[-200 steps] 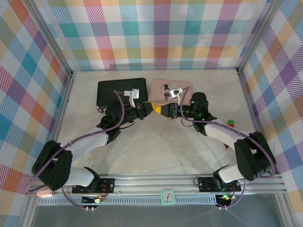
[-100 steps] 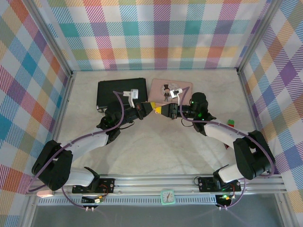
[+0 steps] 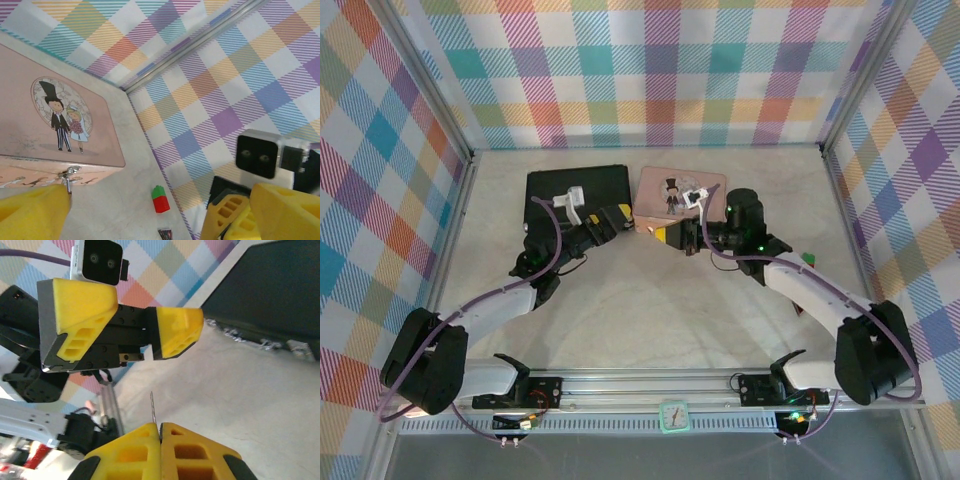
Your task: Unlock the padlock with the key
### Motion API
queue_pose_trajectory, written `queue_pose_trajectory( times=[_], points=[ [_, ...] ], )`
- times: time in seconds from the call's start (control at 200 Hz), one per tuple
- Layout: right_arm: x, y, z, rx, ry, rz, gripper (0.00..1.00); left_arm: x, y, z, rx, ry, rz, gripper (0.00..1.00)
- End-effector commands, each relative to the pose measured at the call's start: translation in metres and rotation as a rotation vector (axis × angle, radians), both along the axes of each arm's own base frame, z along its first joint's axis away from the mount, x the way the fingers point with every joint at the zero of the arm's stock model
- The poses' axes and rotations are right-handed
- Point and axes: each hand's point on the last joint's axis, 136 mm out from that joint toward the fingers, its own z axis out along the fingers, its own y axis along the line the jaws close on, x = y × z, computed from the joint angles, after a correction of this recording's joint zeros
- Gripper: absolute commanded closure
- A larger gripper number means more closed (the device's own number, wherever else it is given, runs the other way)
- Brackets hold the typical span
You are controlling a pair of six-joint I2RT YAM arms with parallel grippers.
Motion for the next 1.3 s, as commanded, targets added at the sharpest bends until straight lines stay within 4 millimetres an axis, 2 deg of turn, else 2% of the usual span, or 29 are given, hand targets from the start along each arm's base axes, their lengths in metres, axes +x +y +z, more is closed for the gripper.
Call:
queue_pose_trajectory(
  times=[0.0,0.1,0.22,0.285,0.38,0.465,0.605,0.755,0.845,1.045,1.295],
  points=[
    [0.004,-0.017,-0.015,-0.186,-0.087,-0.07,1.0,0.005,-0.002,-0.012,-0.013,0.053,0.001,0.09],
    [0.011,-0.032,-0.022,-0.285,-0.121,-0.144,1.0,0.012,-0.008,-0.039,0.06,0.139,0.024,0.12],
    [0.016,-0.052,-0.028,-0.39,-0.15,-0.228,1.0,0.011,-0.028,-0.064,0.181,0.19,0.031,0.13],
    [0.013,-0.057,-0.029,-0.408,-0.167,-0.238,1.0,0.007,-0.044,-0.066,0.202,0.176,0.001,0.13],
    [0.01,-0.061,-0.033,-0.428,-0.163,-0.242,1.0,0.003,-0.067,-0.058,0.177,0.141,-0.053,0.13],
    [0.013,-0.069,-0.046,-0.481,-0.135,-0.272,1.0,0.004,-0.084,-0.057,0.156,0.141,-0.088,0.13],
    [0.018,-0.087,-0.068,-0.565,-0.077,-0.331,1.0,0.01,-0.105,-0.082,0.191,0.209,-0.095,0.13],
    [0.025,-0.114,-0.093,-0.61,0.028,-0.429,1.0,0.021,-0.114,-0.139,0.321,0.379,-0.01,0.17],
    [0.026,-0.13,-0.107,-0.613,0.092,-0.479,1.0,0.025,-0.121,-0.165,0.401,0.43,0.021,0.2],
    [0.026,-0.156,-0.121,-0.579,0.173,-0.557,1.0,0.029,-0.144,-0.195,0.516,0.444,0.047,0.24],
    [0.025,-0.162,-0.115,-0.528,0.167,-0.58,1.0,0.048,-0.146,-0.222,0.615,0.413,0.174,0.32]
  ],
)
